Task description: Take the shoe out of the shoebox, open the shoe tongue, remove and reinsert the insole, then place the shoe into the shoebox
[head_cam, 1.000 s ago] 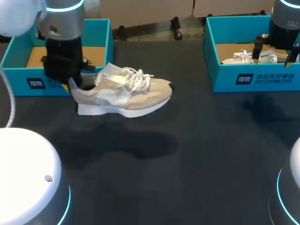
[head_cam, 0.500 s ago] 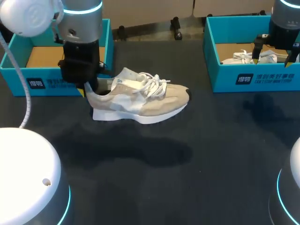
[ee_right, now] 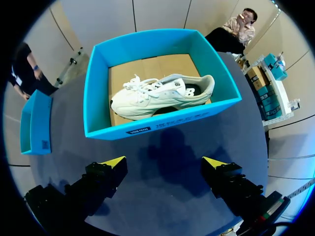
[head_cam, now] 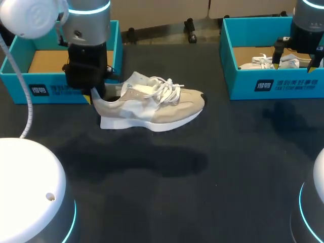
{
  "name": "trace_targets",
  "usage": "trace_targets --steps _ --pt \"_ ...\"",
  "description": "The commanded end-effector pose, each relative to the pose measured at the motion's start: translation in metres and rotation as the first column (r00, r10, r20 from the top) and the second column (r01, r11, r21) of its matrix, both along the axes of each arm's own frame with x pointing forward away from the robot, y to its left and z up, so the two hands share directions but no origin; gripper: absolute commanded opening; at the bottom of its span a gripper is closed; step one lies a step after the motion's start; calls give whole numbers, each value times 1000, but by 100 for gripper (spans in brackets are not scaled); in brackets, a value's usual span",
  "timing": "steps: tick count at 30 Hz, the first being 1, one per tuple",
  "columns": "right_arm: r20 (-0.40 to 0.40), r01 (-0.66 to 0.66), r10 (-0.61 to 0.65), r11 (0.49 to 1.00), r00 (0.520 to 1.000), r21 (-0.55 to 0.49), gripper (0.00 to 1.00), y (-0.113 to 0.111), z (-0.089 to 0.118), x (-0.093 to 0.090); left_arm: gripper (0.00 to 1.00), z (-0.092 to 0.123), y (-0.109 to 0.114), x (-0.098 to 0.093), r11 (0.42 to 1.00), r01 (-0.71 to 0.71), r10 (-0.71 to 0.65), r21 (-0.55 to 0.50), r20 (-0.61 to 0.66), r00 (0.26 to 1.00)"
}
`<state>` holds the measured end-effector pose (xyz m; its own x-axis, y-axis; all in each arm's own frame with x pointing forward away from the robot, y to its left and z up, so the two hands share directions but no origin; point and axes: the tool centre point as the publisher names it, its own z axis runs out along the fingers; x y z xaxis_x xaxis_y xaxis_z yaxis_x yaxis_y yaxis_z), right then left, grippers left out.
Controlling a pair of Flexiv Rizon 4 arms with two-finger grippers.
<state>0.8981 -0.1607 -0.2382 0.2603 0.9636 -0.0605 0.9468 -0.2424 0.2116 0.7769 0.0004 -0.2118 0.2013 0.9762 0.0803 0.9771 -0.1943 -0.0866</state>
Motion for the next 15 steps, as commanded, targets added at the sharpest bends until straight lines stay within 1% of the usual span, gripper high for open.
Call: trace_targets --steps 1,5,9,15 --pt "3 1 -1 1000 1000 1 100 0 0 -1 0 -4 3 2 996 -95 95 -2 33 995" --pt "3 1 -1 1000 1000 1 100 0 0 -1 0 -14 -1 -1 986 -167 167 0 83 982" --pt "3 1 -1 1000 1000 1 100 0 0 -1 0 -22 -7 -2 970 -241 241 -10 106 965" --pt "3 1 -1 1000 1000 1 100 0 0 -1 0 -43 -19 -7 973 -232 228 14 117 966"
